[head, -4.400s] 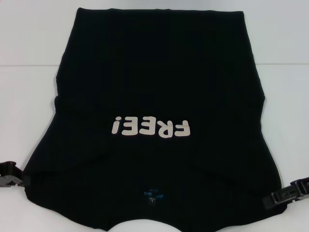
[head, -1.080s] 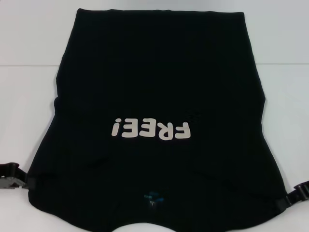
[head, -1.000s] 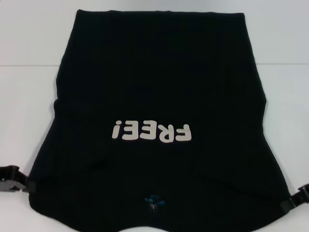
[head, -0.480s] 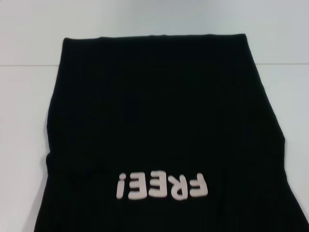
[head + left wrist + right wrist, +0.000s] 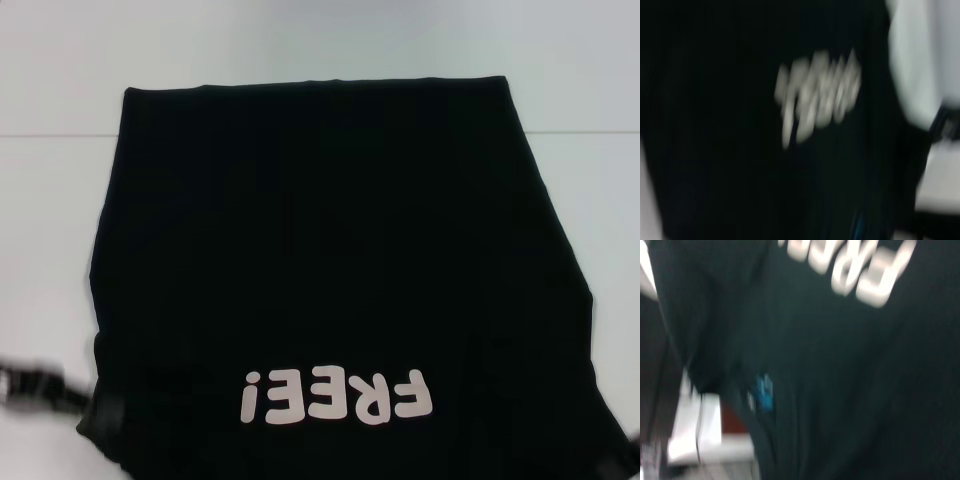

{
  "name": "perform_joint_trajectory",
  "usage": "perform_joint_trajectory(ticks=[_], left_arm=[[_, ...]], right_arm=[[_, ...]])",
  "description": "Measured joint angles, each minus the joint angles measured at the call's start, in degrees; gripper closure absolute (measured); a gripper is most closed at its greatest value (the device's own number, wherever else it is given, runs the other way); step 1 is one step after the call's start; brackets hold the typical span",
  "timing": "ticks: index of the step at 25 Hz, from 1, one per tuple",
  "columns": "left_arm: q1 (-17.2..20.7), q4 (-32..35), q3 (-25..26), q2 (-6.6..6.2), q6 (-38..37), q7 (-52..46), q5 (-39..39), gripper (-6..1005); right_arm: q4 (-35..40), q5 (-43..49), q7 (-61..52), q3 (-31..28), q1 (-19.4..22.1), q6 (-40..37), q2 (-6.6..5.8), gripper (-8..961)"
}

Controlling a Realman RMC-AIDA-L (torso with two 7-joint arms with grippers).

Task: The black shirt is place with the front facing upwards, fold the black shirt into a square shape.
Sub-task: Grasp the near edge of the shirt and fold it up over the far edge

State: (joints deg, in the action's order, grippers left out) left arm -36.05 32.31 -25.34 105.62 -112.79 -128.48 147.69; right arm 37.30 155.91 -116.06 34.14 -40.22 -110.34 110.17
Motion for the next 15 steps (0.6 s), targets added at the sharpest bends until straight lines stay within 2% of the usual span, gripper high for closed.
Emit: perform_joint_trajectory(ticks=[3, 7, 10, 13, 15], left_arm=[[0.0, -0.2, 10.1, -1.02, 4.2, -1.3, -2.8, 986], [1.0, -0.6, 19.6, -1.23, 10.5, -2.8, -6.2, 985], [2.4, -1.5, 23.9, -0.27, 15.4, -2.4, -10.9, 985], [4.1, -4.1, 25.5, 0.67, 20.3, -1.3, -16.8, 984], [5.0, -6.0, 25.6, 1.3, 23.3, -0.3, -20.1, 984]], right_arm=[[-0.3, -4.6, -2.3, -6.1, -0.1, 1.6, -1.84, 909], [-0.3, -11.9, -5.1, -13.5, 0.5, 3.5, -3.64, 909], [-0.5, -18.1, -5.7, -17.1, 1.7, 7.2, -3.54, 909], [-2.1, -26.0, -4.8, -18.9, 4.0, 14.7, -2.25, 908], [-2.9, -27.7, -4.0, -19.0, 4.5, 16.7, -1.96, 908]])
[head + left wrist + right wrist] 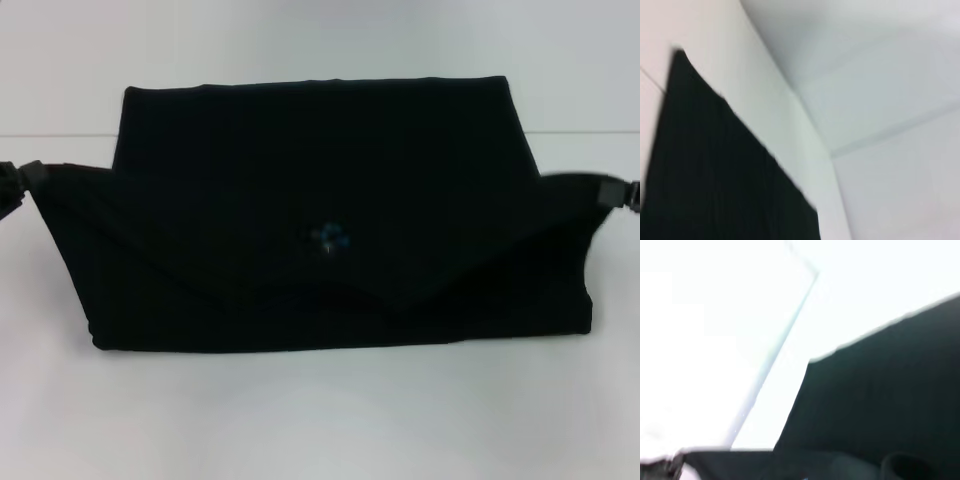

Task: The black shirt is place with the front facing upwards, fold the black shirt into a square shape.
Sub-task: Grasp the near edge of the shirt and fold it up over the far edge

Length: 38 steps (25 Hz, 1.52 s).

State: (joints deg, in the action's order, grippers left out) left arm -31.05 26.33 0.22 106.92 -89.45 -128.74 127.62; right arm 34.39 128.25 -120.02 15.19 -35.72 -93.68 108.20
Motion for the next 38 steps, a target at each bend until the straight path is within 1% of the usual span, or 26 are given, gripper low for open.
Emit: perform_joint_trajectory(ticks=[3, 7, 10, 11, 13, 18, 21, 26, 27, 30, 34, 38], left_arm=[[0.3, -1.2, -0.3, 0.78, 3.3, 1.6, -1.8, 983], [-0.6, -1.4, -0.5, 1.83, 6.4, 4.2, -2.0, 982], [-2.1, -1.4, -0.5, 2.81, 9.0, 7.0, -2.0, 982], [-2.7, -1.4, -0.5, 3.24, 10.2, 8.1, -2.0, 981], [-3.6, -1.4, -0.5, 3.61, 11.7, 9.2, -2.0, 981], [-5.7, -1.4, -0.5, 4.09, 15.5, 11.4, -1.8, 980], [-6.2, -1.4, -0.7, 4.36, 17.7, 12.0, -1.7, 979], [-6.0, -1.4, -4.7, 5.53, 23.2, 12.0, -1.5, 978], [-5.9, -1.7, -6.2, 6.06, 25.8, 11.9, -1.5, 978], [-5.9, -2.5, -7.0, 6.4, 28.0, 11.8, -1.5, 977], [-5.9, -4.2, -6.9, 6.66, 29.4, 11.8, -1.9, 977], [-5.6, -4.4, -6.8, 6.84, 28.8, 11.8, -2.0, 976]], right_arm=[[-2.5, -3.2, 3.1, -0.1, 0.8, 5.7, 1.03, 908], [-3.4, -6.3, 7.6, 0.0, 0.9, 12.9, 3.0, 908], [-3.9, -6.8, 10.8, 0.3, -0.1, 18.0, 4.26, 909], [-4.3, -6.8, 11.5, 0.3, -0.6, 19.6, 4.59, 909], [-4.9, -6.8, 12.8, 0.5, -1.7, 22.2, 5.01, 909], [-5.5, -7.0, 14.3, 1.4, -3.9, 26.5, 5.36, 902], [-5.5, -7.0, 14.7, 1.9, -4.3, 28.5, 5.67, 896], [-6.8, -6.8, 14.8, 4.3, -4.2, 31.2, 6.15, 887], [-7.4, -6.8, 14.8, 5.0, -4.2, 32.0, 6.15, 885], [-8.7, -6.8, 14.4, 7.5, -4.1, 33.8, 6.22, 880], [-9.4, -6.8, 13.8, 9.9, -3.7, 35.4, 6.53, 872], [-9.4, -6.8, 12.9, 11.9, -3.0, 36.4, 6.48, 865]])
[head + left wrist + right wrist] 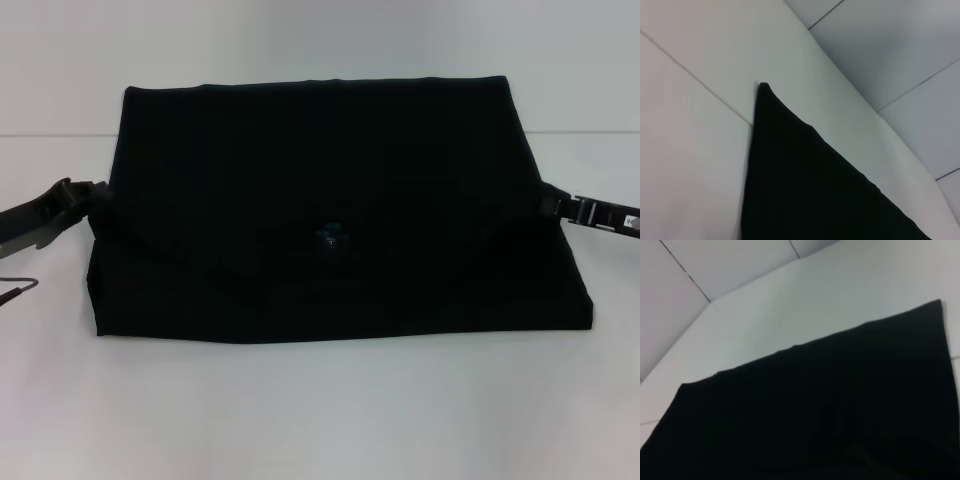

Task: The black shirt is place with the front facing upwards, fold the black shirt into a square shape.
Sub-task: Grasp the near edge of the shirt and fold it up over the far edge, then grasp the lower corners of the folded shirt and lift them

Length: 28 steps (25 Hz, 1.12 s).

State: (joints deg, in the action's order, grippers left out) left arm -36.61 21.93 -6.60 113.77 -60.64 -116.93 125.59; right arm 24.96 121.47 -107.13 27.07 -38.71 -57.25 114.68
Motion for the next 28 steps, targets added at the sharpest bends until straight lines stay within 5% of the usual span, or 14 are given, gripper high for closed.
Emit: perform_joint_trajectory(ticks=[5, 10, 13, 18, 28], left_arm=[[1.0, 0.2, -0.3, -0.53, -3.0, -0.1, 0.2, 944], [3.2, 0.7, -1.0, -2.06, -6.8, -0.3, 0.4, 788], [5.2, 1.4, -1.9, -3.7, -11.3, -1.0, 0.5, 553], [8.0, 6.3, -9.1, -5.44, -19.0, -6.1, 0.6, 344], [7.0, 9.0, -18.8, -4.37, -20.1, -4.3, 3.4, 251]], right_arm=[[0.3, 0.3, -0.3, 0.3, 1.1, -0.6, -0.48, 856], [2.4, -1.9, -0.1, -1.1, 3.5, -2.9, -0.76, 685], [3.9, -3.9, 2.6, -1.2, 4.8, -7.6, -1.03, 541], [6.1, -2.7, 13.5, 1.3, 5.3, -20.7, -1.1, 340], [6.1, 3.4, 26.3, 9.1, 5.5, -25.5, 2.8, 121]])
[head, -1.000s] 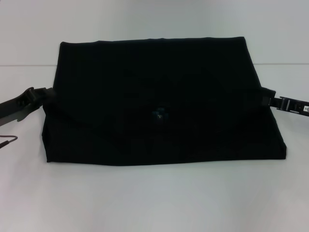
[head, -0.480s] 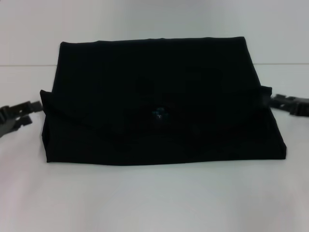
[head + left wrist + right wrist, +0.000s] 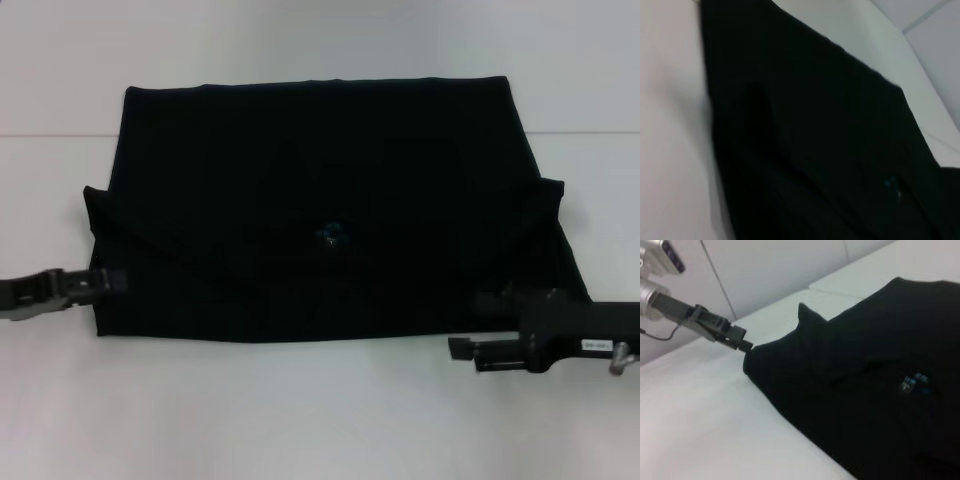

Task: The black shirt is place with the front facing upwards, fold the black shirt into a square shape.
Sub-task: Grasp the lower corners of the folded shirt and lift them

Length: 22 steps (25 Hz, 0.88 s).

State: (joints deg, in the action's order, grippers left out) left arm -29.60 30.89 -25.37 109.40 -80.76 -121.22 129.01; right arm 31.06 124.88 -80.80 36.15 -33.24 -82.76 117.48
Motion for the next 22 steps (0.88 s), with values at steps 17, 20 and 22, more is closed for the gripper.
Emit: perform_joint_trajectory(ticks=[17, 20, 22], left_arm=[[-0.5, -0.1, -3.4, 1.12, 4.9, 0.0, 0.2, 254], [-0.5, -0.1, -4.2, 1.24, 4.7, -0.1, 0.2, 258], [-0.6, -0.1, -4.4, 1.28, 4.1, -0.1, 0.2, 260]], right_arm=[[-0.4, 0.6, 0.2, -0.1, 0.2, -0.2, 0.49, 15], [-0.4, 0.6, 0.2, -0.1, 0.2, -0.2, 0.51, 15], [-0.5, 0.4, 0.2, -0.2, 0.2, -0.1, 0.52, 15]])
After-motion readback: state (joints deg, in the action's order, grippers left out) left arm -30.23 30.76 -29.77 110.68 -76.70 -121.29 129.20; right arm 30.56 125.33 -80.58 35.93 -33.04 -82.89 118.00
